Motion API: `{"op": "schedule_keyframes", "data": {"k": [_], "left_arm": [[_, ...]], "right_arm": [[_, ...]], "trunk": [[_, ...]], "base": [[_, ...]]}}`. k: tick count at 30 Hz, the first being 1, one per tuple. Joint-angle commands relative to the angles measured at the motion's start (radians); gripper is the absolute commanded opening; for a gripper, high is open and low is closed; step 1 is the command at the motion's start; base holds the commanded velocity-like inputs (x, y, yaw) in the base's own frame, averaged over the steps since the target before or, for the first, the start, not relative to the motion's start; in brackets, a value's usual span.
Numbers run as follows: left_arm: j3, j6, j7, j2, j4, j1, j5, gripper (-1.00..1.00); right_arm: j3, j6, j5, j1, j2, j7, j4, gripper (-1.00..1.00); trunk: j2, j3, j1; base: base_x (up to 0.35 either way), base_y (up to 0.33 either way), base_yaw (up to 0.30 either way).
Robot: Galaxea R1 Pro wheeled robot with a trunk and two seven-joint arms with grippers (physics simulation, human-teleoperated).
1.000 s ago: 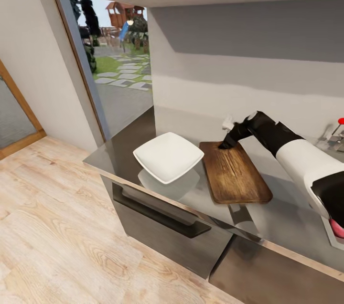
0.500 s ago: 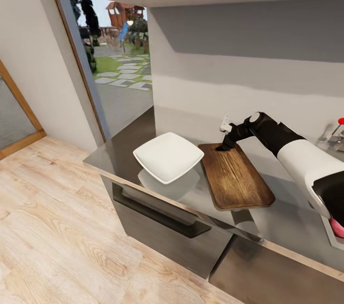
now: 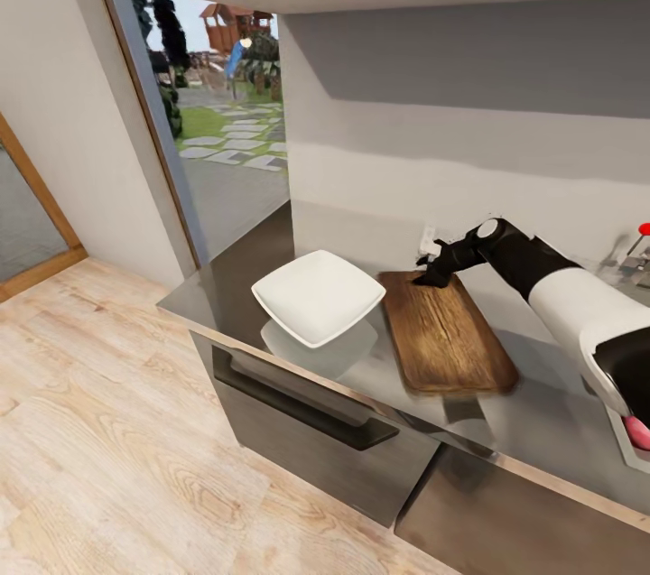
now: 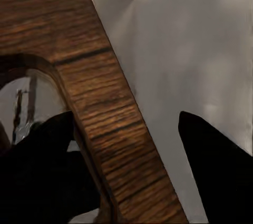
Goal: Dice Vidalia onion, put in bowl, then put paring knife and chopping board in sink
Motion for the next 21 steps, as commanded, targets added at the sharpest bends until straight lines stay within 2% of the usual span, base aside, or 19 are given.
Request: {"op": "schedule_keyframes", "data": {"k": [1,21], "left_arm": [[0.002,-0.005,0.000,0.000,0.002,-0.001,0.001,1.00],[0.002,-0.005,0.000,0.000,0.002,-0.001,0.001,1.00]], "right_arm": [[0.009,0.009,0.009,0.000,-0.001,0.004,0.049,-1.00],[0.010,0.010,0.011,0.000,-0.002,0.002,0.048,-1.00]], "trunk": [[0.000,-0.001,0.000],[0.000,-0.001,0.000]], "base": [[0.000,0.000,0.000],[0.000,0.000,0.000]]}}
